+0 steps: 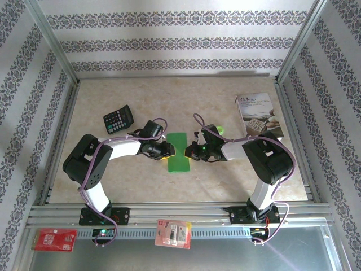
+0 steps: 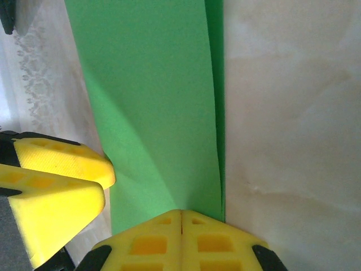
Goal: Fold a paper plane with a square sheet of paper (pick it up from the middle)
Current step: First fold the square sheet of paper in half at the center of the table.
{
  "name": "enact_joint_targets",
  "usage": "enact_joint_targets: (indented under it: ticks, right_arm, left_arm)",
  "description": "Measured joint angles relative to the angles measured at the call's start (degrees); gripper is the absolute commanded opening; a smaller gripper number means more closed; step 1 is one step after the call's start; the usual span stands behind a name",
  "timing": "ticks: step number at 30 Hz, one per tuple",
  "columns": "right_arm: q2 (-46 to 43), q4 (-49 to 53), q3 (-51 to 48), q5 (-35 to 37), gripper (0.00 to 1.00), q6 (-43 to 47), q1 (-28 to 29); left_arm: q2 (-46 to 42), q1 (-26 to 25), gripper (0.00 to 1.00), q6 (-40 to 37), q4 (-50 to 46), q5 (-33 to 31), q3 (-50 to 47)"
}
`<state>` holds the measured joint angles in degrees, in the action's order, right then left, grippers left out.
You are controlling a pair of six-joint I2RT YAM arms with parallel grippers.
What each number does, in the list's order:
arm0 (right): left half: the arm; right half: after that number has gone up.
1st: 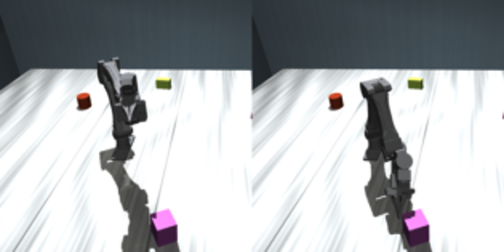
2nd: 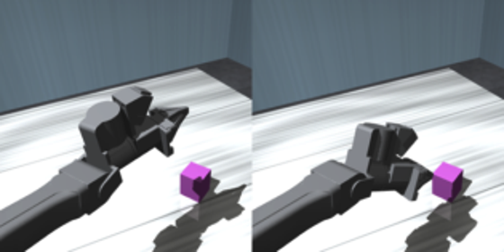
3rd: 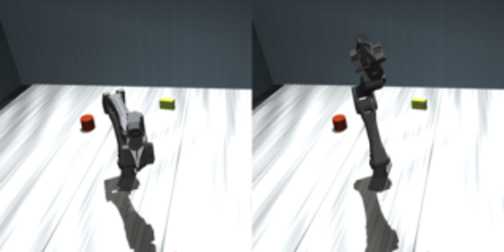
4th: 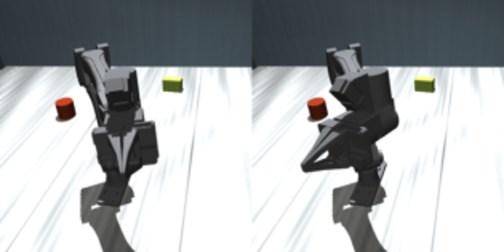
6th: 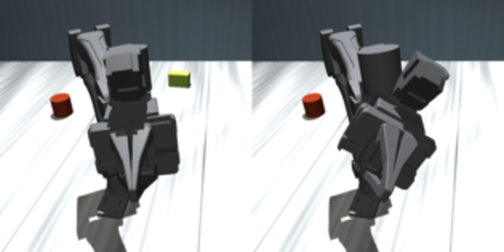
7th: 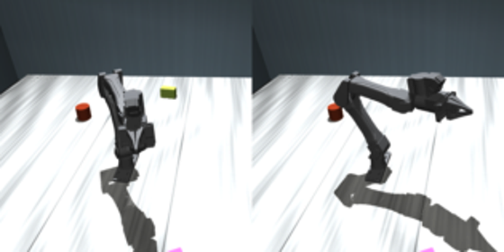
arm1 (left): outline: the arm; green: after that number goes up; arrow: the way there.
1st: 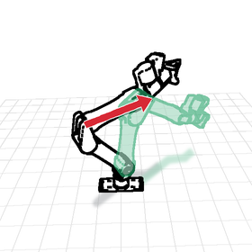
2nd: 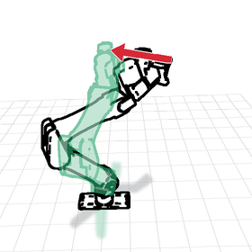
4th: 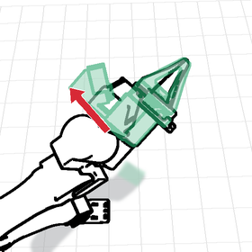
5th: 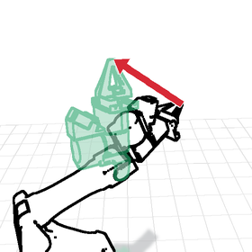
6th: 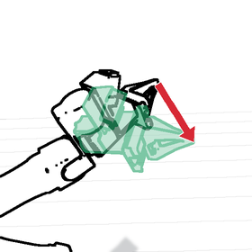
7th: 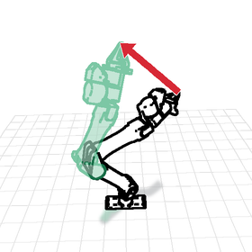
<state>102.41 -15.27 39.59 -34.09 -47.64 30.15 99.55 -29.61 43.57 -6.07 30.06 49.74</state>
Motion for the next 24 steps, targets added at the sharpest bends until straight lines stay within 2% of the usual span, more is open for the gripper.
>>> enact_joint_targets:
  ticks: [8,13,24]
  right_arm:
    - [0.0,0.0,0.0,0.0,0.0,0.0,0.0]
    - [0.0,0.0,0.0,0.0,0.0,0.0,0.0]
    - [0.0,0.0,0.0,0.0,0.0,0.0,0.0]
  left_arm:
    - [-3.4,-0.5,0.35,0.3,0.8,0.3,0.0]
    - [-3.0,-1.8,0.34,1.1,1.9,1.0,-0.4]
    - [-1.9,-0.7,0.35,1.5,4.9,2.0,-4.3]
